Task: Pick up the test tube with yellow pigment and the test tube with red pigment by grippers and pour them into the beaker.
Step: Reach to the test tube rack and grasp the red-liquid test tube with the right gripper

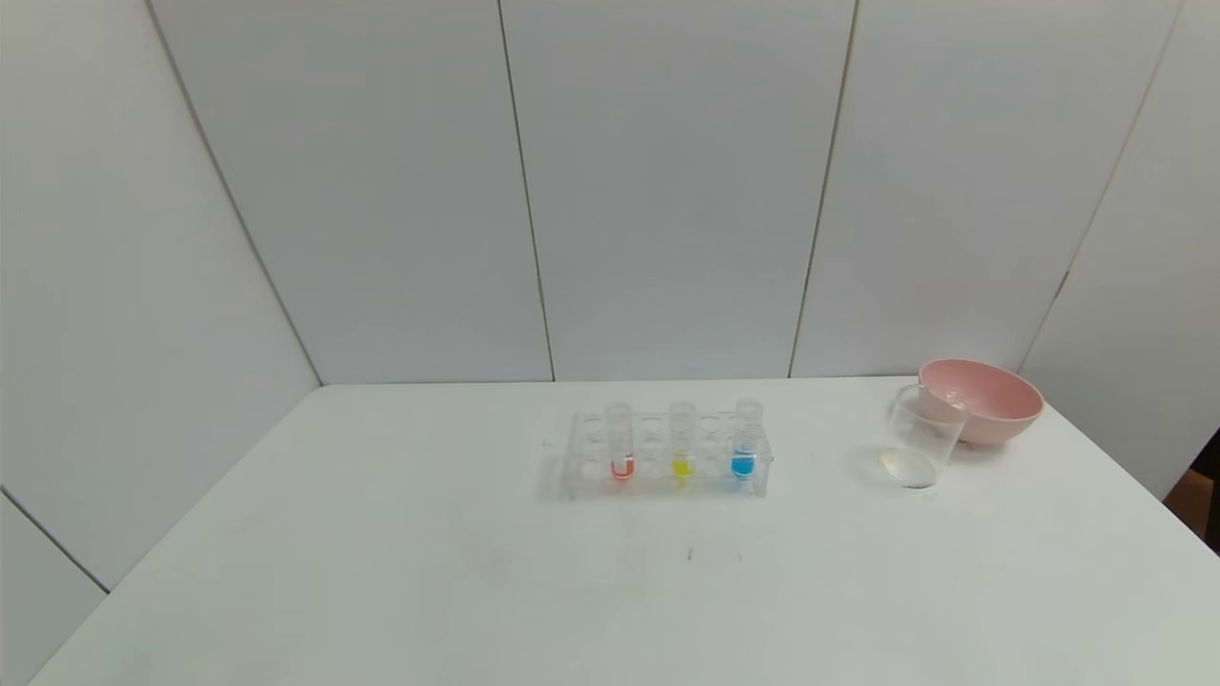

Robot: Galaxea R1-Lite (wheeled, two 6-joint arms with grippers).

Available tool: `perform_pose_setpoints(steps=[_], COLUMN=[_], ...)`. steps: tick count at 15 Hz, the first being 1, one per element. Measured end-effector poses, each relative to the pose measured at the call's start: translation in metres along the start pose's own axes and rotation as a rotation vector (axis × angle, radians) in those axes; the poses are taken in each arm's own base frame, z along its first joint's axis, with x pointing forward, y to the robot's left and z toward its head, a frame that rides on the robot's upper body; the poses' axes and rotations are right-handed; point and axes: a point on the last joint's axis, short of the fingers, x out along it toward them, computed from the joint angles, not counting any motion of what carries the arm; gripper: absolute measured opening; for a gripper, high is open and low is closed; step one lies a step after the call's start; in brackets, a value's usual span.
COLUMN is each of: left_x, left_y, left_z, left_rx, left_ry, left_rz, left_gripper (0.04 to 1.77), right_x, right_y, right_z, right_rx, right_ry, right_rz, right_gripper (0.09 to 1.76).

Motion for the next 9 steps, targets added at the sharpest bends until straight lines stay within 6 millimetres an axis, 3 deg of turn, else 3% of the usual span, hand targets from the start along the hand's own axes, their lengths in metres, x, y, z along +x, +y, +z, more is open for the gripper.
perform_pose_setpoints(steps=[9], left_x=[0.0], left_y=[0.0], left_z=[0.0], left_rx=[0.0], left_ry=[0.0], left_rz=[0.0], left_gripper=[1.72], right_x=[0.0], right_y=[0.0], right_z=[0.0001], right_rx=[0.0], right_ry=[-0.001], right_rz=[0.0], right_gripper=[1.71])
